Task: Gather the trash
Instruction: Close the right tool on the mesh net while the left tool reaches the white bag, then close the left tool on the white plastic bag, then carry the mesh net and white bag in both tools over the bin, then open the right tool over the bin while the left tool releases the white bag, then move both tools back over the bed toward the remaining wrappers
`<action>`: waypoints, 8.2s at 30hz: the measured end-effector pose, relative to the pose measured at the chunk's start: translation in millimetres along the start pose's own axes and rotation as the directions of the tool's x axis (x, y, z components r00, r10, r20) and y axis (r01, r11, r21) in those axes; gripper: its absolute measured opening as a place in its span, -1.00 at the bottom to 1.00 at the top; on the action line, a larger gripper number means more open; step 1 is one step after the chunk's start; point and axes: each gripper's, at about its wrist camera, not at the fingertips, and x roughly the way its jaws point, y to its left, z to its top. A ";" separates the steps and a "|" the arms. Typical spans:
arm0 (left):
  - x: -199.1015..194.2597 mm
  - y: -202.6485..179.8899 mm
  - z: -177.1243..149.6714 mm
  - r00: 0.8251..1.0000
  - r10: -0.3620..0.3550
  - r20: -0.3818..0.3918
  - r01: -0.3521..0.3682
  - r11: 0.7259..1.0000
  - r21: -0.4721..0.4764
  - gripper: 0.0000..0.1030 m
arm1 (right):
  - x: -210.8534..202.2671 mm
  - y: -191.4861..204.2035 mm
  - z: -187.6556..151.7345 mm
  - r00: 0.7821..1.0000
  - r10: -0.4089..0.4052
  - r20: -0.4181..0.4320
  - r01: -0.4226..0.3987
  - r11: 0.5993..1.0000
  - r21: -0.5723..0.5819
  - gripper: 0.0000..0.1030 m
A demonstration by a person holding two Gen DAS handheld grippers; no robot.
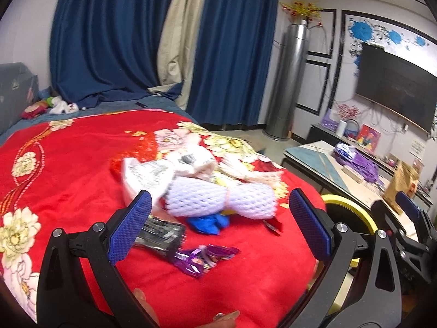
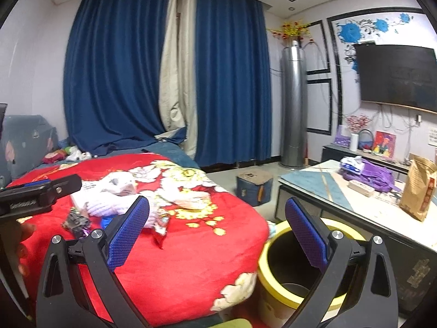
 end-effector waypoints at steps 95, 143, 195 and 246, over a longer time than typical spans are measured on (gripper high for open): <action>48.5 -9.2 47.1 0.941 -0.335 -0.048 0.337 0.941 0.031 -0.73 | 80.9 -80.3 44.5 0.967 0.169 -0.191 -0.141 0.979 0.148 -0.54; 128.1 -196.6 -46.5 0.802 -0.477 -0.360 0.566 0.801 0.198 -0.72 | 67.7 -250.0 -37.4 0.870 -0.156 -0.468 0.344 0.872 0.349 -0.47; 108.4 -129.6 0.1 0.936 -0.326 -0.129 0.342 0.931 0.127 0.79 | 48.0 -181.3 10.4 0.963 -0.099 -0.252 0.176 0.936 0.306 0.60; 124.3 103.2 49.1 0.977 0.159 -0.140 -0.180 0.971 -0.155 0.79 | 127.4 45.5 -13.9 0.829 0.303 -0.470 -0.331 0.943 0.025 0.47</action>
